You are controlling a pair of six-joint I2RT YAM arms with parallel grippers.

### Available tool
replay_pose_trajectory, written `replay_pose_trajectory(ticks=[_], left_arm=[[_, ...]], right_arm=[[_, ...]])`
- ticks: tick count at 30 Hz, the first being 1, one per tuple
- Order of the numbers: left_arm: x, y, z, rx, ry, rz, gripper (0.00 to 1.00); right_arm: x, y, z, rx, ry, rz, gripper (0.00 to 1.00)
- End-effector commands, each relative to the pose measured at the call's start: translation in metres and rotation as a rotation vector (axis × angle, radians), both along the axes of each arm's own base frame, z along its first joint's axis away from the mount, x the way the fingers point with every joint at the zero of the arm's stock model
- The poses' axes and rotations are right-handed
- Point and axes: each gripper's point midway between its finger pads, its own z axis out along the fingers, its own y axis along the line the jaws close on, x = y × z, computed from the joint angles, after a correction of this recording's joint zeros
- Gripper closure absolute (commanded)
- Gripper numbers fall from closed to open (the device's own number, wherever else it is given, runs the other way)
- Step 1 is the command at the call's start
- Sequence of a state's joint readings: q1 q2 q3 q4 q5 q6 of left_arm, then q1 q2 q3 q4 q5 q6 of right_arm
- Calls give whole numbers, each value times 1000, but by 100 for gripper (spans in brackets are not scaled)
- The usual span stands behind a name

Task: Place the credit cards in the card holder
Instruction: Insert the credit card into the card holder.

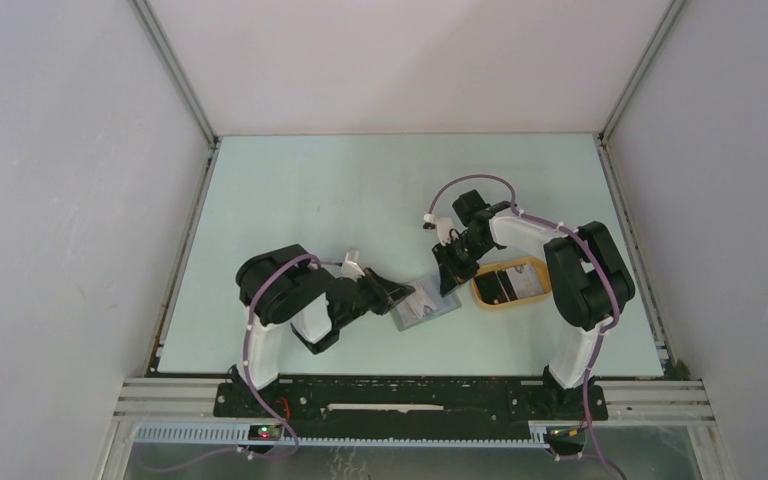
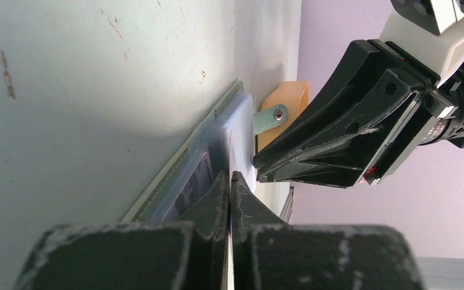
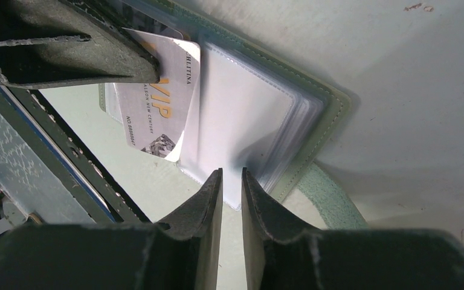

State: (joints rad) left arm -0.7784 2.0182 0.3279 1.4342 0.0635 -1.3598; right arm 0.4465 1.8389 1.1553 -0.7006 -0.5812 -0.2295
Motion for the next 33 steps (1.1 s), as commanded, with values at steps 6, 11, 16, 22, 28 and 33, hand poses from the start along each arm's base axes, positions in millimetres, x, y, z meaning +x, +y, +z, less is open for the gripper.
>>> replay_pose_trajectory(ticks=[6, 11, 16, 22, 28, 33], left_arm=[[-4, -3, 5, -48, 50, -8, 100], [-3, -1, 2, -40, 72, 3, 100], [-5, 4, -2, -31, 86, 22, 100], [-3, 0, -3, -39, 98, 16, 100], [-1, -1, -7, -41, 108, 17, 100], [4, -4, -9, -43, 109, 14, 100]], right_arm=[[8, 5, 7, 15, -26, 17, 74], [9, 5, 7, 14, -28, 16, 74], [8, 6, 6, 13, -28, 20, 74], [7, 6, 5, 9, -27, 24, 74], [8, 7, 7, 12, -31, 23, 74], [8, 8, 9, 18, -38, 26, 74]])
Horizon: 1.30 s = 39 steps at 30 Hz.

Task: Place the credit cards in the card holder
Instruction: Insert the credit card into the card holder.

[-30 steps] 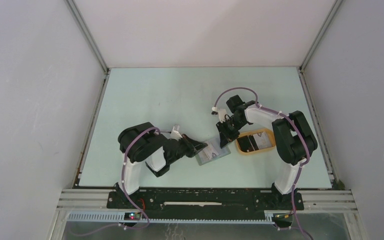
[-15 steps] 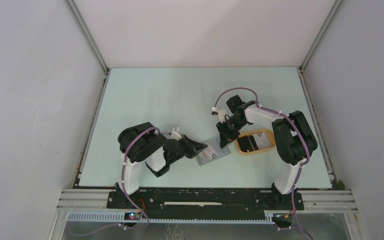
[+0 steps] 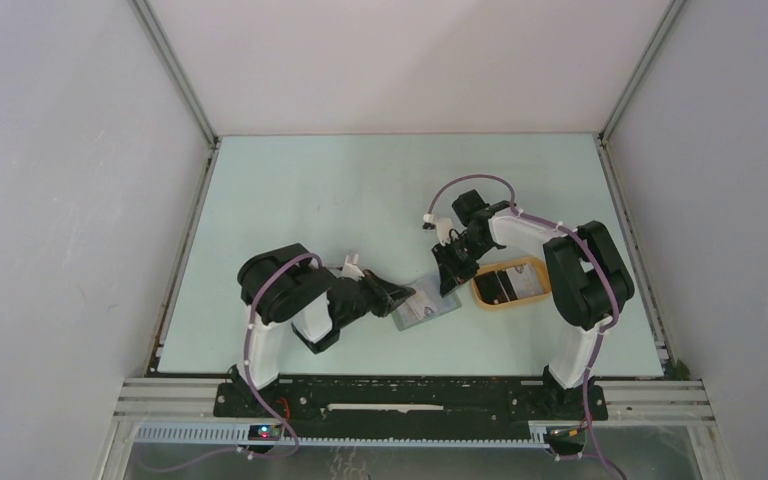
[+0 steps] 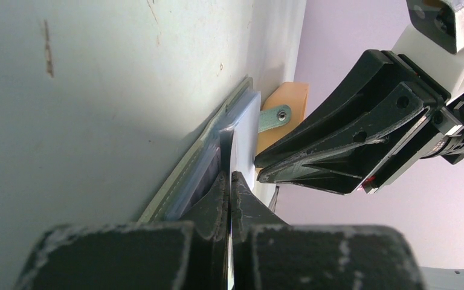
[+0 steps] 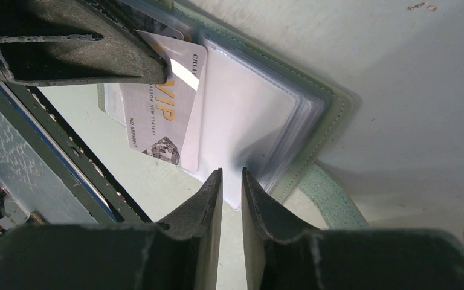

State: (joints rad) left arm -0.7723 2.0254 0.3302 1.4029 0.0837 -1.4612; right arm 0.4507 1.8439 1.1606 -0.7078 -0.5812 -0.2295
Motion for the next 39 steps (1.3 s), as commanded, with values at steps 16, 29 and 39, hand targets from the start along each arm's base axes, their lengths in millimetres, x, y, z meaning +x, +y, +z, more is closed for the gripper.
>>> replay_pose_trajectory(ticks=[16, 29, 39], left_arm=[[14, -12, -7, -13, 11, -22, 96], [13, -11, -9, -20, 20, -30, 82], [13, -11, -7, -32, 20, -36, 77]], right_arm=[[1, 23, 35, 144, -68, 85, 73], [-35, 68, 77, 292, -335, 311, 100], [-45, 80, 60, 249, -302, 288, 100]])
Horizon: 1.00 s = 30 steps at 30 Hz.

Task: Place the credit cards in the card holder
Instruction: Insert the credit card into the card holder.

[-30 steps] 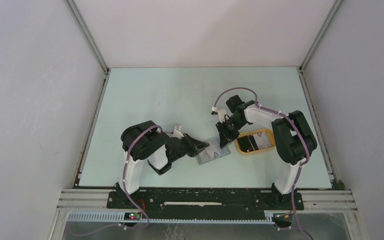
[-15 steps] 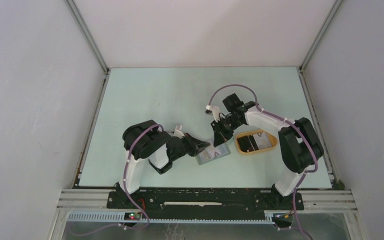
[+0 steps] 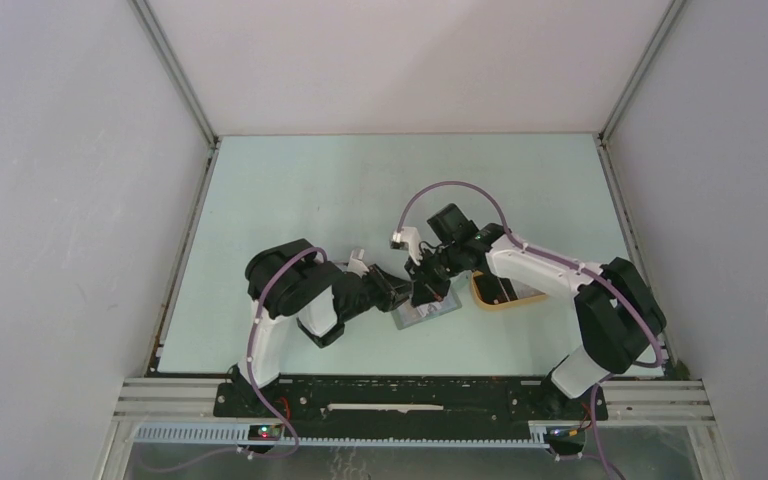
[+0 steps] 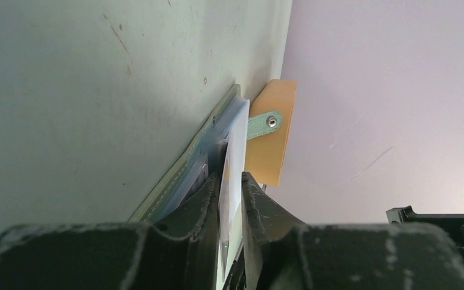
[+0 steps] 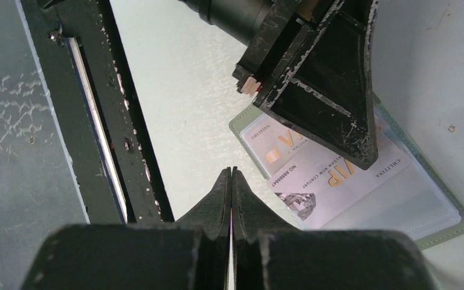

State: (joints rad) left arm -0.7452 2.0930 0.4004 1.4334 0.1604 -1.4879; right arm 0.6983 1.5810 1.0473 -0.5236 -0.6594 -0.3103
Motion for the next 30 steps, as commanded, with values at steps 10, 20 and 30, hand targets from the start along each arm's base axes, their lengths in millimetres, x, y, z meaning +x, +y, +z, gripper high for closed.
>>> replay_pose_trajectory(ticks=[10, 20, 30], left_arm=[[5, 4, -12, 26, 13, 9, 75], [5, 3, -13, 25, 14, 10, 75], [6, 2, -15, 25, 15, 6, 74]], right_arm=[[7, 5, -13, -37, 30, -74, 80], [2, 18, -31, -76, 115, -217, 98], [21, 18, -46, -108, 7, -423, 100]])
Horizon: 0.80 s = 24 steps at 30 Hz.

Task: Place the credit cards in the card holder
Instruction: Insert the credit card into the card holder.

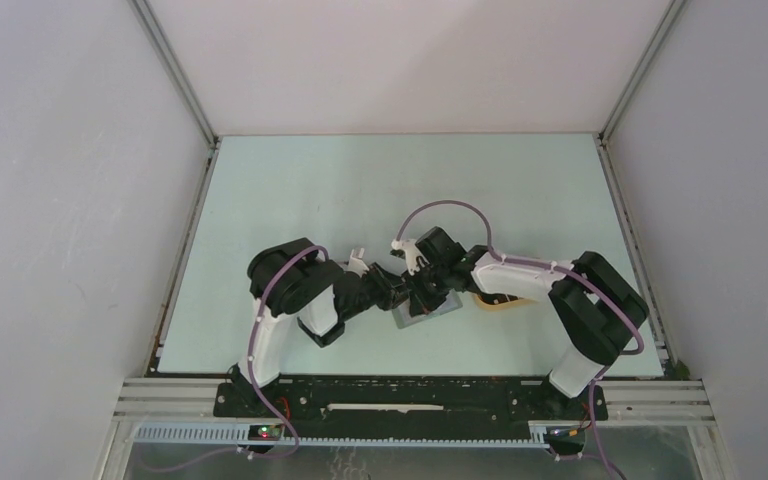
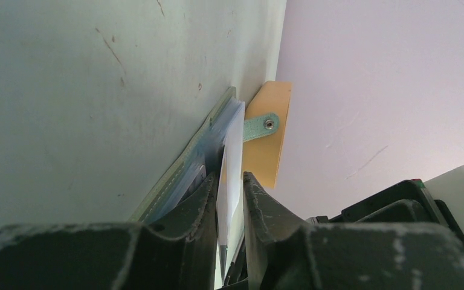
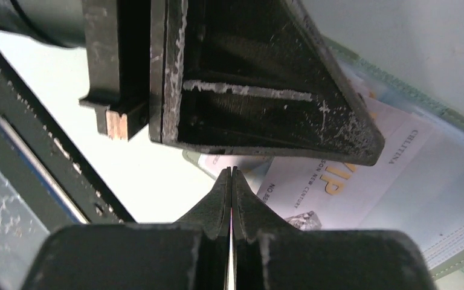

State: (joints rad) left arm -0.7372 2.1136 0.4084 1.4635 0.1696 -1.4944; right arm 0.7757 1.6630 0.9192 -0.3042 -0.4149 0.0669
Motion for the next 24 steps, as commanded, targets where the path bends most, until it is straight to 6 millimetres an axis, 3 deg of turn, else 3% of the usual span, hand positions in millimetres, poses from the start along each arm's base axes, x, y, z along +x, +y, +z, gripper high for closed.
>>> replay_pose_trajectory(ticks=[1, 13, 24], left_arm=[[4, 3, -16, 42, 22, 8, 74], [3, 1, -18, 43, 23, 0, 73], [3, 1, -20, 45, 27, 1, 67]], right_arm=[[21, 15, 14, 23, -115, -94, 100], [40, 1, 9, -60, -231, -154, 100], [57, -11, 17, -105, -321, -211, 100]])
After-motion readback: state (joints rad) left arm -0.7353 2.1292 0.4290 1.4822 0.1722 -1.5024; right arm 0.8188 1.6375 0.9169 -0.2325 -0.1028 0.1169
